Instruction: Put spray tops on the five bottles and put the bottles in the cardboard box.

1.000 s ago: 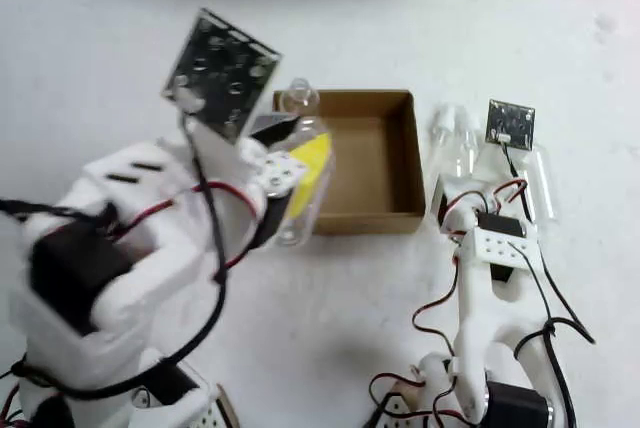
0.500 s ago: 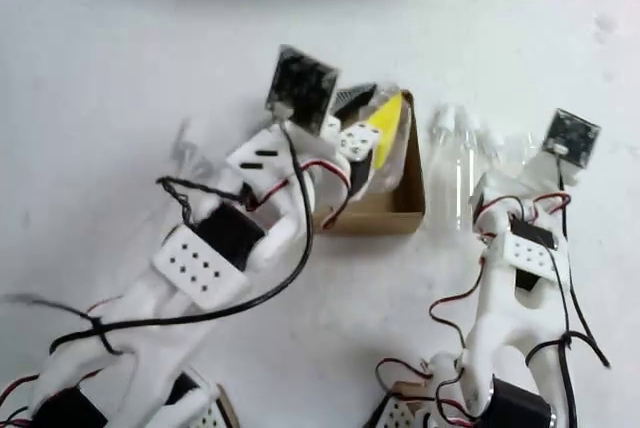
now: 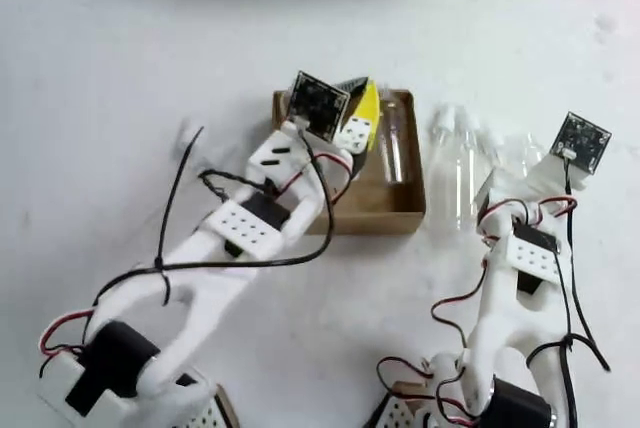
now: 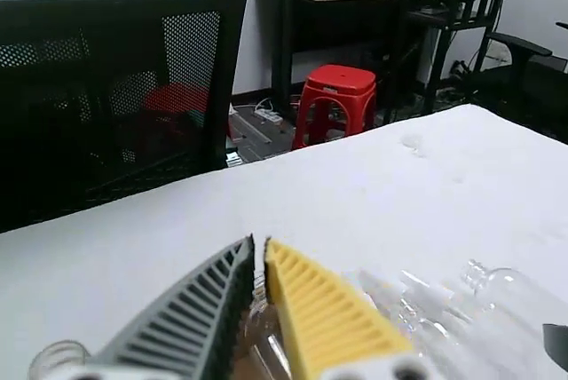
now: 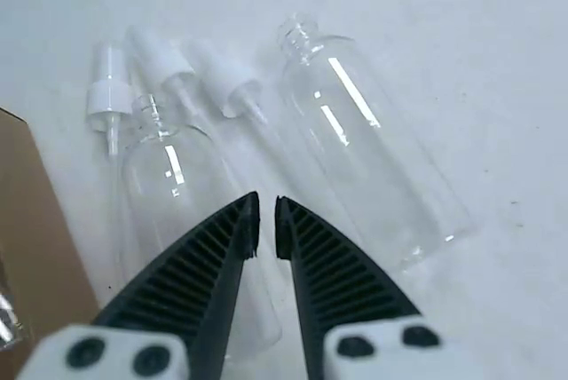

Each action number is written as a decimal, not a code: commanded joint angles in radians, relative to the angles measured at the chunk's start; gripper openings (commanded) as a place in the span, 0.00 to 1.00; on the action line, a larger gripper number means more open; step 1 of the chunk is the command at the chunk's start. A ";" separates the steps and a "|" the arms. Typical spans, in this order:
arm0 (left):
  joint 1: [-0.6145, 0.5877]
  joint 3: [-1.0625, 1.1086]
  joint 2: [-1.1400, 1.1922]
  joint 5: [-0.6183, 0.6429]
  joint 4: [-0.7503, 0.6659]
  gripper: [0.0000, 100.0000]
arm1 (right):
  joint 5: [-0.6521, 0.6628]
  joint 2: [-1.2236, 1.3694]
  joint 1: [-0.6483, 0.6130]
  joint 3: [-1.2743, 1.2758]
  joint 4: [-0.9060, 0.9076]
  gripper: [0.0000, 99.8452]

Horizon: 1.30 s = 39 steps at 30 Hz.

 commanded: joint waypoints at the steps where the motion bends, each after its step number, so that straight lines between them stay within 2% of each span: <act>1: -0.005 -0.005 -0.027 -0.009 -0.031 0.02 | -0.005 -0.019 0.004 -0.008 -0.024 0.02; 5: -0.004 0.012 -0.180 -0.003 0.046 0.02 | -0.003 -0.019 0.004 -0.008 -0.022 0.02; 11: -0.041 0.032 -0.593 -0.003 0.351 0.02 | -0.005 -0.019 0.002 -0.008 -0.022 0.02; 14: -0.113 0.034 -0.792 -0.003 0.548 0.02 | 0.003 -0.019 -0.018 -0.006 -0.021 0.02; 20: -0.371 0.038 -1.133 -0.003 0.959 0.02 | 0.003 -0.022 -0.024 0.006 -0.021 0.02; 22: -0.452 0.087 -1.234 -0.008 1.043 0.02 | 0.003 -0.027 -0.024 0.008 -0.019 0.02; 25: -0.576 0.239 -1.365 -0.011 1.034 0.02 | 0.003 -0.030 -0.025 0.003 0.018 0.02; 29: -0.682 0.525 -1.509 -0.005 0.890 0.02 | 0.003 -0.031 -0.033 0.000 0.031 0.02; 34: -0.699 0.804 -1.672 -0.009 0.741 0.02 | 0.003 -0.031 -0.048 0.000 0.035 0.02; 39: -0.702 0.833 -1.659 -0.011 0.786 0.02 | 0.005 -0.031 -0.050 0.000 0.028 0.02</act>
